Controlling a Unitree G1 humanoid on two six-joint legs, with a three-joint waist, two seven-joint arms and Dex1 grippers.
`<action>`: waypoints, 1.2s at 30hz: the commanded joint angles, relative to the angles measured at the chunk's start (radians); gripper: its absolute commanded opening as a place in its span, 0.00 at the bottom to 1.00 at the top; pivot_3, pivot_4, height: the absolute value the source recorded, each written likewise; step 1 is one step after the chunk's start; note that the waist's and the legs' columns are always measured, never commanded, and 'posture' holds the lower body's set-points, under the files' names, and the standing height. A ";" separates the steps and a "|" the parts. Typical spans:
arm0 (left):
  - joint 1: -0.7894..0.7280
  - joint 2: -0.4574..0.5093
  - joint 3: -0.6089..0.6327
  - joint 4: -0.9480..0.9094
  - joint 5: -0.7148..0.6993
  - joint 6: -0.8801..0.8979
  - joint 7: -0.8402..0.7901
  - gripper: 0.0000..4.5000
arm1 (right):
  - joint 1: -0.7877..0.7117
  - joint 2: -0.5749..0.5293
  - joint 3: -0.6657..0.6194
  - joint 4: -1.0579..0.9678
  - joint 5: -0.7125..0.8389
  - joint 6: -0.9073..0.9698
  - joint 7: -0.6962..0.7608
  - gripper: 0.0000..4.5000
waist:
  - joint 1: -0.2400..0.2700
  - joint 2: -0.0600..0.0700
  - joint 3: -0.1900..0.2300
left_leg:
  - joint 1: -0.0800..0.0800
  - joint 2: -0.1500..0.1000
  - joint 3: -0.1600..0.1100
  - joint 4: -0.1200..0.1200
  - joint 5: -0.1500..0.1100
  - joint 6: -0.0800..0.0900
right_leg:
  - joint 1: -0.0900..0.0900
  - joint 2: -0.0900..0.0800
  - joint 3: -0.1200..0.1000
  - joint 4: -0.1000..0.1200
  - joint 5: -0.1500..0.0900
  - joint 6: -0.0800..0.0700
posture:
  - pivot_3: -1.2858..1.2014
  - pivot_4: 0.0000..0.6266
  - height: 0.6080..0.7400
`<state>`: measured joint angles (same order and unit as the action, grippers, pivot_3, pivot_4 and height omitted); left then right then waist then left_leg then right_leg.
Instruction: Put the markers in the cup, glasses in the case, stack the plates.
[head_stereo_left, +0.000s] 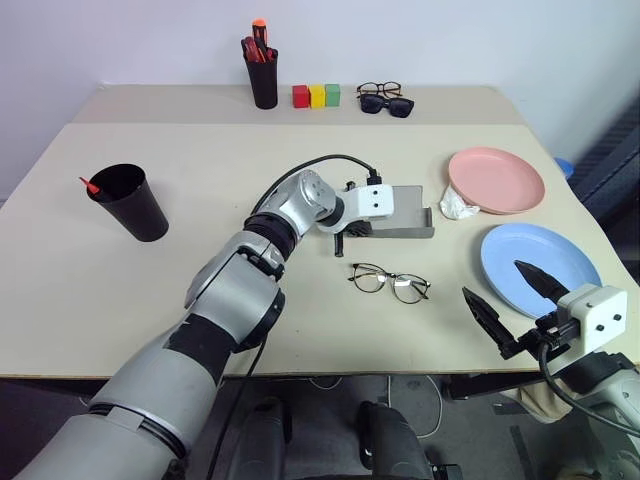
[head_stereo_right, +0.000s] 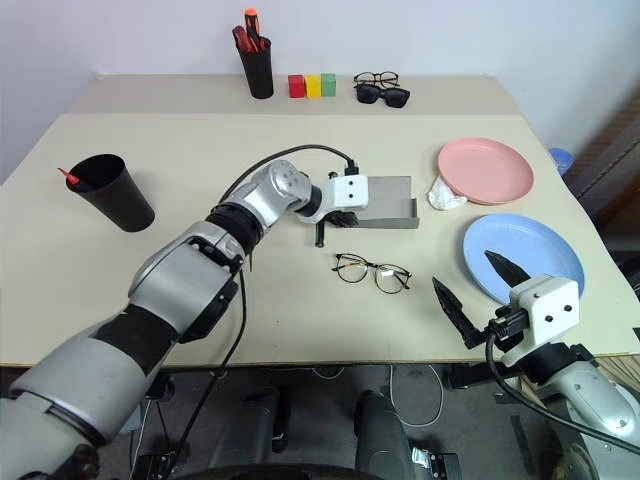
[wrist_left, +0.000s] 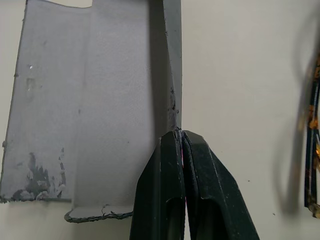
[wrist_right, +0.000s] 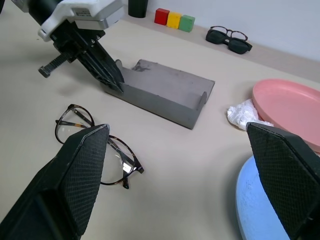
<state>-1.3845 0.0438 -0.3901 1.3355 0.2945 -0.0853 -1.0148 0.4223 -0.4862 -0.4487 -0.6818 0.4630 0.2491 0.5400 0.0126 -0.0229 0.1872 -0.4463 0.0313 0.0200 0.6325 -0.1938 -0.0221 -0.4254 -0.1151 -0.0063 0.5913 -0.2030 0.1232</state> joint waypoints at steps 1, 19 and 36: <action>-0.015 0.055 0.043 -0.031 -0.023 0.028 -0.099 0.02 | 0.009 -0.025 -0.012 -0.027 -0.002 -0.010 0.021 1.00 | -0.001 0.000 0.000 | 0.000 0.000 0.000 0.000 0.000 0.000 | 0.000 0.000 0.000 0.000 0.000 0.000 | 0.52 0.24 1.00; 0.571 0.480 0.019 -1.192 -0.123 0.523 -0.433 0.02 | -0.029 -0.075 -0.005 0.062 0.020 -0.007 0.108 1.00 | 0.002 0.003 -0.002 | 0.002 0.001 0.000 0.000 0.000 0.000 | 0.001 0.000 0.001 0.004 0.002 -0.004 | 0.52 0.24 1.00; 0.595 0.486 -0.072 -1.354 -0.153 0.699 -0.313 0.14 | 0.031 -0.076 -0.010 0.102 -0.006 -0.074 0.165 1.00 | 0.000 0.003 -0.002 | 0.003 0.001 0.000 0.001 0.000 0.000 | 0.001 0.000 0.001 0.004 0.002 -0.004 | 0.52 0.24 1.00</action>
<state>-0.7606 0.5267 -0.4582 -0.0111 0.1554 0.6361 -1.3337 0.4542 -0.5520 -0.4413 -0.5699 0.4557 0.1972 0.7033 0.0131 -0.0194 0.1852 -0.4437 0.0319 0.0198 0.6333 -0.1937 -0.0219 -0.4243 -0.1151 -0.0057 0.5951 -0.2014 0.1197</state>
